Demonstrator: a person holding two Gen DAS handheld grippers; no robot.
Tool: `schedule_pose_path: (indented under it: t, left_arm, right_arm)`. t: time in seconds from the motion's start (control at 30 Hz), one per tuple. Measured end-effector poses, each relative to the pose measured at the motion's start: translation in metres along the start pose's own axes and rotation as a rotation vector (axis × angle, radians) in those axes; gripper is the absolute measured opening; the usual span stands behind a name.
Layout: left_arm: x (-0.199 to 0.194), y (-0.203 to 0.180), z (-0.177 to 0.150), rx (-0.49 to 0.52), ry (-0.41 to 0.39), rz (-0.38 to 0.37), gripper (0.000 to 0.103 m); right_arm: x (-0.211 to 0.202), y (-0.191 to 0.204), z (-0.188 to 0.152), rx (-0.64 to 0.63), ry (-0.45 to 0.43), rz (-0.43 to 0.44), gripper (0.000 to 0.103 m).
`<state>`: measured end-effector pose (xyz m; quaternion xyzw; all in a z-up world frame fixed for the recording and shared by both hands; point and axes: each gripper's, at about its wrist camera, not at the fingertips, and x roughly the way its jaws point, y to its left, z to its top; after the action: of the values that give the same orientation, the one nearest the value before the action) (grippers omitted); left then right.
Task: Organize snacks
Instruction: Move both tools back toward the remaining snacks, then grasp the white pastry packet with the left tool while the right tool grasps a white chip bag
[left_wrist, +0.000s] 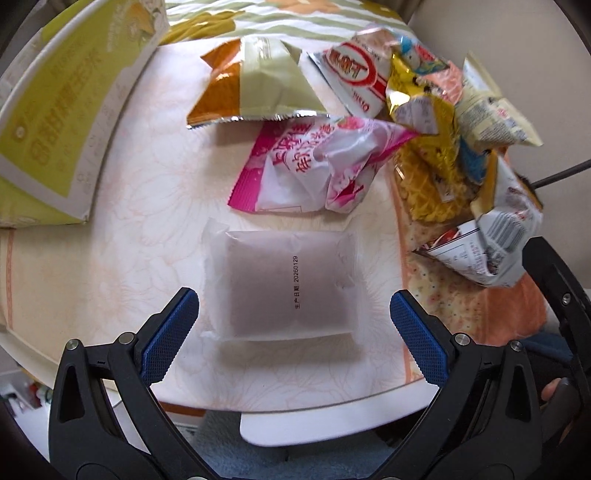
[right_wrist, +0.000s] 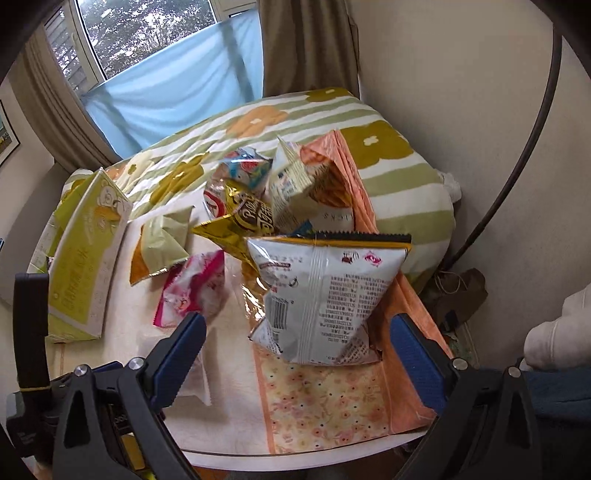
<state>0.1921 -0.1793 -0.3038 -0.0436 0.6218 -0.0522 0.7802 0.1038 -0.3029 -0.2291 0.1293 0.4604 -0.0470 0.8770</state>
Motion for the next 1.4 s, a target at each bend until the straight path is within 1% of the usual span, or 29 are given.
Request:
schedule_pose_path:
  t: [0.13,0.33,0.53,0.63,0.67,0.8,0.9,0.93,1.03,1.23,1.4]
  left_arm:
    - [0.017,-0.005,0.002,-0.002,0.020,0.030,0.103]
    - [0.031,-0.015,-0.002,0.058,0.017,0.115,0.103]
    - [0.036,-0.010,-0.009,0.087,0.018,0.113,0.102]
    - [0.035,-0.003,-0.008,0.093,0.016,0.112,0.096]
    - [0.033,0.000,-0.008,0.093,0.011,0.109,0.091]
    - [0.027,0.011,-0.009,0.091,0.007,0.070,0.086]
    - [0.022,0.016,-0.009,0.090,0.005,0.049,0.079]
    - [0.018,0.017,-0.009,0.094,-0.004,0.038,0.074]
    - [0.018,0.015,-0.006,0.110,-0.002,0.032,0.072]
    - [0.014,0.021,-0.002,0.098,-0.003,0.007,0.071]
    - [0.005,0.017,-0.007,0.093,-0.006,-0.002,0.071]
  right_arm:
    - [0.010,-0.009,-0.001,0.019,0.010,-0.006,0.099]
    - [0.023,-0.012,-0.001,0.019,0.023,-0.008,0.099]
    - [0.036,-0.007,-0.004,0.018,0.036,-0.014,0.099]
    - [0.043,-0.009,-0.007,0.023,0.042,-0.023,0.099]
    - [0.044,-0.009,-0.007,0.020,0.042,-0.028,0.099]
    - [0.050,-0.008,-0.009,0.015,0.049,-0.033,0.099]
    - [0.051,-0.006,-0.009,0.005,0.046,-0.046,0.099]
    - [0.051,-0.006,-0.009,0.004,0.044,-0.047,0.099]
    - [0.052,-0.007,-0.008,0.003,0.036,-0.055,0.095]
    - [0.057,-0.008,-0.004,-0.004,0.042,-0.077,0.079]
    - [0.053,-0.006,-0.005,-0.019,0.039,-0.082,0.071]
